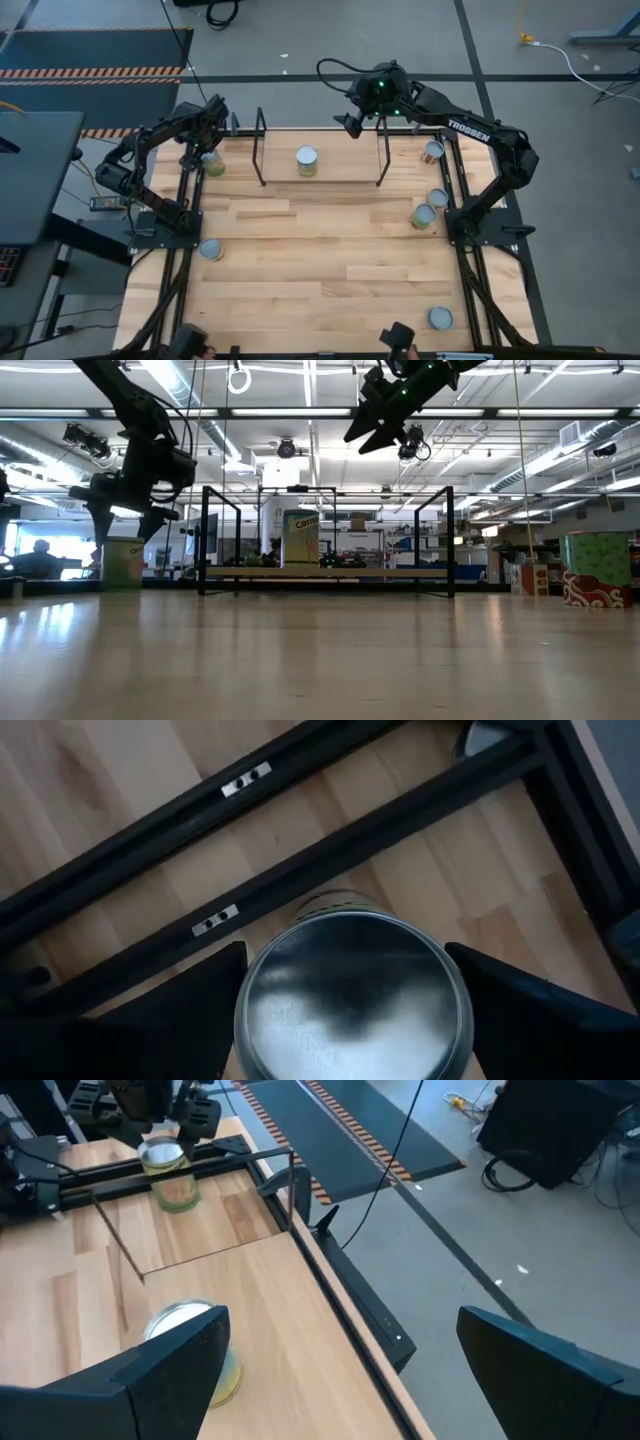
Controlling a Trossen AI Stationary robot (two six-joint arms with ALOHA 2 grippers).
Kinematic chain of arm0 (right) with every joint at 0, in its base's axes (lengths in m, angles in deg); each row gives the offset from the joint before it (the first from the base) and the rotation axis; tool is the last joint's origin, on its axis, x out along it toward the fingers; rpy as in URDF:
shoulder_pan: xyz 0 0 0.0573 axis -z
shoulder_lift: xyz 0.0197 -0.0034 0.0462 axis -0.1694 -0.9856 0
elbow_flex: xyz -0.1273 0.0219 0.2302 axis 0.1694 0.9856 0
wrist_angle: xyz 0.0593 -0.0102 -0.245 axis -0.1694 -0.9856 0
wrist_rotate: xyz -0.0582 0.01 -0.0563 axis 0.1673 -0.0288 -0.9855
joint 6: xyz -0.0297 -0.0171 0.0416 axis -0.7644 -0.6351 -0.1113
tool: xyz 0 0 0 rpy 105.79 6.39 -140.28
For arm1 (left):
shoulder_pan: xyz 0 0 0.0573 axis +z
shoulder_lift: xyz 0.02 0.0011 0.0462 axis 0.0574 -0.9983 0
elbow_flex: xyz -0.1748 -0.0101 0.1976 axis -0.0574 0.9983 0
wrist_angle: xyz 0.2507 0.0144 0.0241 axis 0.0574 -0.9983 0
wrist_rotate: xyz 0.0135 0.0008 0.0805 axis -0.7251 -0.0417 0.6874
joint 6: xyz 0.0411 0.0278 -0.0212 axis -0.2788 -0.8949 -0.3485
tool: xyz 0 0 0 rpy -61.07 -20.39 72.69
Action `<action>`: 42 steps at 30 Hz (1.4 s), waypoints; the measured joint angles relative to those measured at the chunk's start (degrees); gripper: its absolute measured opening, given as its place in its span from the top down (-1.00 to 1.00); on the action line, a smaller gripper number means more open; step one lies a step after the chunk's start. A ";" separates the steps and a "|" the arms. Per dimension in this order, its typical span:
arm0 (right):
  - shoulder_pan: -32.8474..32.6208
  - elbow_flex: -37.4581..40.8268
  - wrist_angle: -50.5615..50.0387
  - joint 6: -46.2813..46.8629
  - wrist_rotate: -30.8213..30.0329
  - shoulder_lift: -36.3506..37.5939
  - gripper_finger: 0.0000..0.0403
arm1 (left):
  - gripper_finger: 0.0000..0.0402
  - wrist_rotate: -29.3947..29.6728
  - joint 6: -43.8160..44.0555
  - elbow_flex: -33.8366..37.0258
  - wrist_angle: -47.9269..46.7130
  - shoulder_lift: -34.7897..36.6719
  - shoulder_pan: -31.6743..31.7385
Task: Pick and place cans onto a shelf
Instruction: Put the canned oranges on the shelf
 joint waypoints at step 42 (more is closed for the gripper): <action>-10.33 0.00 -8.95 10.44 -23.99 13.94 -0.98 | -0.58 -1.57 -50.87 -66.88 -7.51 -9.18 -24.60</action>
